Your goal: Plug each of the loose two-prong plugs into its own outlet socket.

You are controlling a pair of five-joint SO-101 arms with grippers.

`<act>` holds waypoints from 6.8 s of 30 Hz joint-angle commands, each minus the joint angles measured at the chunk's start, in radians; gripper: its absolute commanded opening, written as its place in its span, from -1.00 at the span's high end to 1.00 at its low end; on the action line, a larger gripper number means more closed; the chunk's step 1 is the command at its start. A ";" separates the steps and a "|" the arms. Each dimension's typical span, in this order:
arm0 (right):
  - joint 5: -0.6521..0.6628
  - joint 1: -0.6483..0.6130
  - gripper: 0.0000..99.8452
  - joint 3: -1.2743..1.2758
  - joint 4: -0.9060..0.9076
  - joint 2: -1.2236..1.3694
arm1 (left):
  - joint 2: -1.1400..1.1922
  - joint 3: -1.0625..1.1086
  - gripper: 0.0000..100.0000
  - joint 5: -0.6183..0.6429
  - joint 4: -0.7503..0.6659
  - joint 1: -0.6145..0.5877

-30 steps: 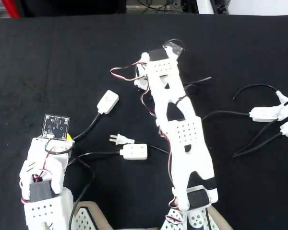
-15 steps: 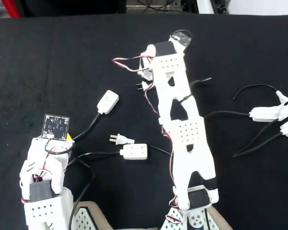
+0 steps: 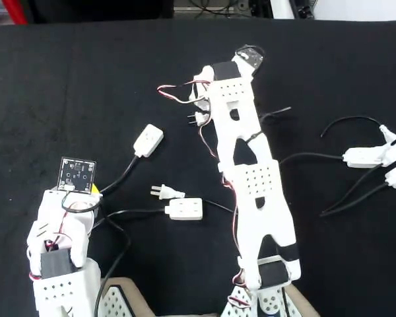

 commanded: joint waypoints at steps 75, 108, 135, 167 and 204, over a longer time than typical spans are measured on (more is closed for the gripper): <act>1.668 0.133 0.80 -0.234 0.167 0.130 | -0.006 0.019 0.66 -0.009 -0.002 -0.007; 1.837 0.193 0.75 0.236 0.089 -0.226 | -0.006 0.019 0.66 -0.009 0.002 -0.005; 1.830 0.175 0.46 0.021 0.161 0.102 | -0.006 0.019 0.66 -0.009 0.003 -0.005; 1.605 0.167 0.98 0.237 0.167 -0.254 | -0.006 0.019 0.66 -0.011 0.003 -0.007; 1.307 -0.170 0.98 1.630 -0.608 -1.652 | -0.006 0.019 0.66 -0.011 0.005 -0.007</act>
